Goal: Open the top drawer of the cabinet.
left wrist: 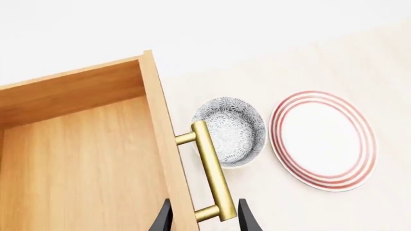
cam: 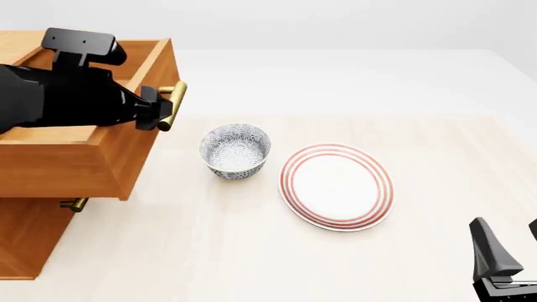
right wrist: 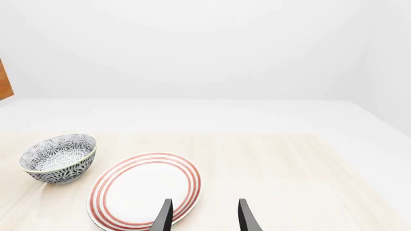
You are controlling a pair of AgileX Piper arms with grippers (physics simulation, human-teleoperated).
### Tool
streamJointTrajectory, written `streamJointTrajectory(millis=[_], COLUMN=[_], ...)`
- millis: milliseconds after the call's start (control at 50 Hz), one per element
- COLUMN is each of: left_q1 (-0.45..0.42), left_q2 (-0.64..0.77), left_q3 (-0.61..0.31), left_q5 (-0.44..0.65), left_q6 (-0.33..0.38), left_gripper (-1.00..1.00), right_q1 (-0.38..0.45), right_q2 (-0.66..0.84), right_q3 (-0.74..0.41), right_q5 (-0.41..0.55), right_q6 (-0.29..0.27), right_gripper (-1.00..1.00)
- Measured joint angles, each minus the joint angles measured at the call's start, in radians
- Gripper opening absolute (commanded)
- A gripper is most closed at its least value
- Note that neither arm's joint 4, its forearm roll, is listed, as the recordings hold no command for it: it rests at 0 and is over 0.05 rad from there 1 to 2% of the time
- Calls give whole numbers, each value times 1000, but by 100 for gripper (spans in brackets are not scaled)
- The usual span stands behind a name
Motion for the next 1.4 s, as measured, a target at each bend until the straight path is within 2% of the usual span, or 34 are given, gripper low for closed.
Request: streamJointTrajectory(millis=[400, 920, 1400], left_q1=[2, 56, 49], left_q2=[-2, -83, -155], left_q3=[-4, 0, -44], left_q5=[19, 127, 197], left_q6=[27, 108, 133], left_gripper=[100, 100, 100], right_q1=[0, 0, 0], right_q2=[0, 0, 0], right_q3=[0, 0, 0], right_q5=[0, 0, 0], right_q6=[0, 0, 0], right_gripper=[100, 100, 100])
